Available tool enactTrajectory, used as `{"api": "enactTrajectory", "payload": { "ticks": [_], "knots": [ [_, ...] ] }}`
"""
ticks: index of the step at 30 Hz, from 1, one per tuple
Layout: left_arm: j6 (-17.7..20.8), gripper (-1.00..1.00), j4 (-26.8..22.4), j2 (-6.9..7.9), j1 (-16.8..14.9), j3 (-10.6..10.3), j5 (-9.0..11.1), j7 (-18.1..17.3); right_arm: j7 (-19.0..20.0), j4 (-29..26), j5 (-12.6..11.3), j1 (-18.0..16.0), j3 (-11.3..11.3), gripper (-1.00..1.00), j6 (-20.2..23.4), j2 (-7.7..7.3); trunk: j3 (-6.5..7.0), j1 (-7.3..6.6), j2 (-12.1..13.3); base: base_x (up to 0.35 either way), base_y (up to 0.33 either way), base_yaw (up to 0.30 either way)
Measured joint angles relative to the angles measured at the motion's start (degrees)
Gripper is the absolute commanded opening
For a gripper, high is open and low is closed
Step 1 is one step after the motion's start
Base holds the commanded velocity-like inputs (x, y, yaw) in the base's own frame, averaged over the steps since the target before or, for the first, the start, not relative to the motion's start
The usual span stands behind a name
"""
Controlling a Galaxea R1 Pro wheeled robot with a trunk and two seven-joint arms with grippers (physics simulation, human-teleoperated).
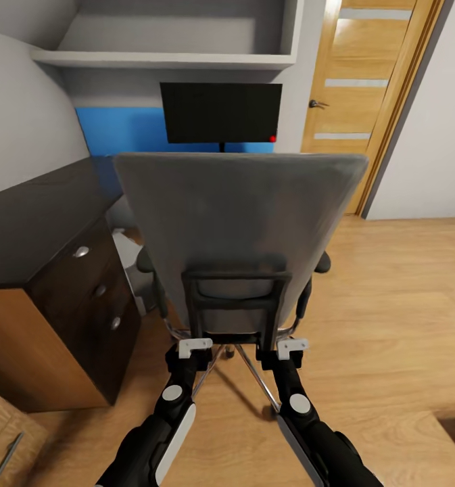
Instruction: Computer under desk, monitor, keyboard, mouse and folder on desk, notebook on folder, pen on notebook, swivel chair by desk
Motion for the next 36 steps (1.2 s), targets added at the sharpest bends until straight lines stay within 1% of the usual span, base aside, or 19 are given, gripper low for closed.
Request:
{"api": "enactTrajectory", "payload": {
  "ticks": [9, 12, 14, 22, 31, 36],
  "knots": [
    [0.0, 1.0, -0.2, 0.09, 0.0, 0.0, -0.1, 0.0, 0.0, 0.0, -0.1, 0.0, 0.0, 1.0, 0.0, -0.03, 0.0, 0.0, 0.0, 0.321, 0.0, 0.0],
    [0.0, 1.0, -0.7, 0.16, 0.0, 0.0, 0.0, 0.0, 0.0, 0.0, -0.1, 0.0, 0.0, 1.0, 0.0, -0.08, 0.0, 0.0, 0.0, 0.321, 0.0, 0.0],
    [0.0, 1.0, -2.0, 0.36, 0.1, 0.0, -0.1, 0.0, 0.0, 0.0, 0.0, 0.0, 0.0, 1.0, -0.1, -0.1, 0.0, 0.0, 0.0, 0.322, 0.0, 0.0],
    [0.0, 1.0, -2.7, 0.68, 0.1, 0.0, 0.6, -0.1, 0.1, 0.0, 0.0, 0.0, 0.0, 1.0, -0.1, -0.09, -0.01, 0.01, 0.0, 0.321, 0.0, 0.0],
    [0.0, 1.0, -2.8, 0.68, 0.1, -0.1, 0.5, -0.1, 0.1, -0.2, 0.0, 0.0, 0.0, 1.0, -0.3, -0.17, -0.01, 0.0, 0.0, 0.321, 0.0, 0.001],
    [0.0, 1.0, -2.9, 0.68, 0.1, -0.1, 0.1, -0.2, 0.0, -0.3, 0.3, 0.0, 0.0, 1.0, -0.4, -0.18, -0.08, 0.0, 0.0, 0.322, 0.0, 0.134]
  ]
}}
